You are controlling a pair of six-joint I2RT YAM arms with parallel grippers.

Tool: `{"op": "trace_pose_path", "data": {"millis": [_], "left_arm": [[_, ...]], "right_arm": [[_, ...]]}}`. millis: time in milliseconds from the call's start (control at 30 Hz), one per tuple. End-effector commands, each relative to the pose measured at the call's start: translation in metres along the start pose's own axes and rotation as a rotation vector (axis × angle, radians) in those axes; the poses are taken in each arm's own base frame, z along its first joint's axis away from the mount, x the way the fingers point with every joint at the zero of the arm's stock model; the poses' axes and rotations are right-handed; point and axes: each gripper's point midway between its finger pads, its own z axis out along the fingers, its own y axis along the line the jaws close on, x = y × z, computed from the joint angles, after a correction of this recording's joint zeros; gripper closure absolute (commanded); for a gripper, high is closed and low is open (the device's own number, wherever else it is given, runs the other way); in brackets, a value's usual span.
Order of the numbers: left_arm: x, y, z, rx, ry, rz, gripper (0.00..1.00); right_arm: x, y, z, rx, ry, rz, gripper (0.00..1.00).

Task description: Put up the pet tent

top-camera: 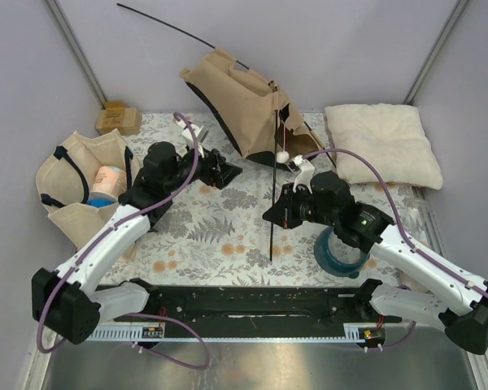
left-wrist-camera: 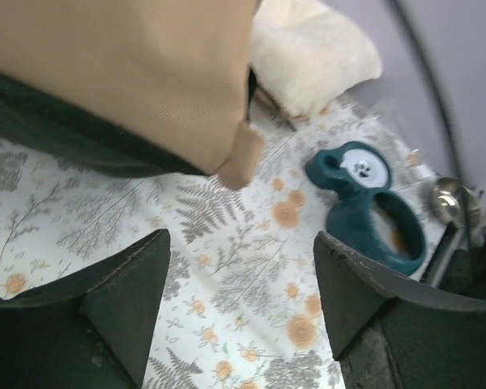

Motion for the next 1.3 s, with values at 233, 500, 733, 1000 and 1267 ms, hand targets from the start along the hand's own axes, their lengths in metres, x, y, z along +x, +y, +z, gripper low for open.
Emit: {"op": "trace_pose_path", "data": {"millis": [233, 500, 733, 1000, 1267], "left_arm": [[-0.005, 0.032, 0.05, 0.0, -0.085, 0.147, 0.24], [-0.006, 0.031, 0.058, 0.027, -0.074, 0.194, 0.23], [-0.013, 0.018, 0.057, 0.048, -0.129, 0.26, 0.23], [-0.01, 0.022, 0.065, 0.017, -0.11, 0.29, 0.58], [-0.011, 0.021, 0.066, 0.018, -0.094, 0.285, 0.94]], "right_arm": [[-0.045, 0.008, 0.0, 0.0, -0.148, -0.025, 1.0], [-0.047, 0.007, 0.001, 0.01, -0.157, -0.02, 1.0], [-0.049, 0.006, 0.003, 0.017, -0.156, -0.018, 1.0], [-0.048, 0.007, 0.007, 0.013, -0.145, -0.016, 1.0], [-0.049, 0.007, 0.007, 0.014, -0.147, -0.016, 1.0]]}}
